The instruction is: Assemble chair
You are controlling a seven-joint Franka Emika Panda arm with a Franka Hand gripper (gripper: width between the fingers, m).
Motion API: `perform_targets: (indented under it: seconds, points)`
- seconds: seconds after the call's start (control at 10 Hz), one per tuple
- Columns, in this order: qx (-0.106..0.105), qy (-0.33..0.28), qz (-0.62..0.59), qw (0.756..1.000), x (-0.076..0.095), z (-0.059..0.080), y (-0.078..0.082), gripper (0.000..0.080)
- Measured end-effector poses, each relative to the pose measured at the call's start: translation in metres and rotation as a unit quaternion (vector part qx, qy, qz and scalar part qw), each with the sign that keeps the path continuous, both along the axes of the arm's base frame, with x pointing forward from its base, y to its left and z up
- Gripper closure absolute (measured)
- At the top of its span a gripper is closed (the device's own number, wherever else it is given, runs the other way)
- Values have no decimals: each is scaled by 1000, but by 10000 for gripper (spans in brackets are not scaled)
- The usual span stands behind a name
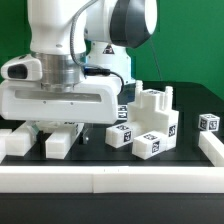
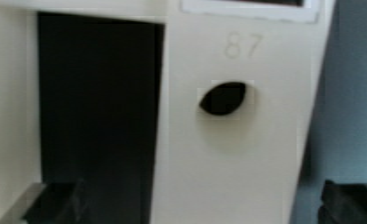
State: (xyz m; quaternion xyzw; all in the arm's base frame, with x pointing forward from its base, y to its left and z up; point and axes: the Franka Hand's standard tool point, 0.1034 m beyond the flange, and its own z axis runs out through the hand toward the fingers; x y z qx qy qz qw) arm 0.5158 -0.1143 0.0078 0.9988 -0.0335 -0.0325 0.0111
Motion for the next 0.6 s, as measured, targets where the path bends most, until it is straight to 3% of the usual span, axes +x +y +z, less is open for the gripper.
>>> perform_targets:
  seconds: [0.6]
  points:
    - [-3, 3, -12, 1000, -5, -4, 1, 151]
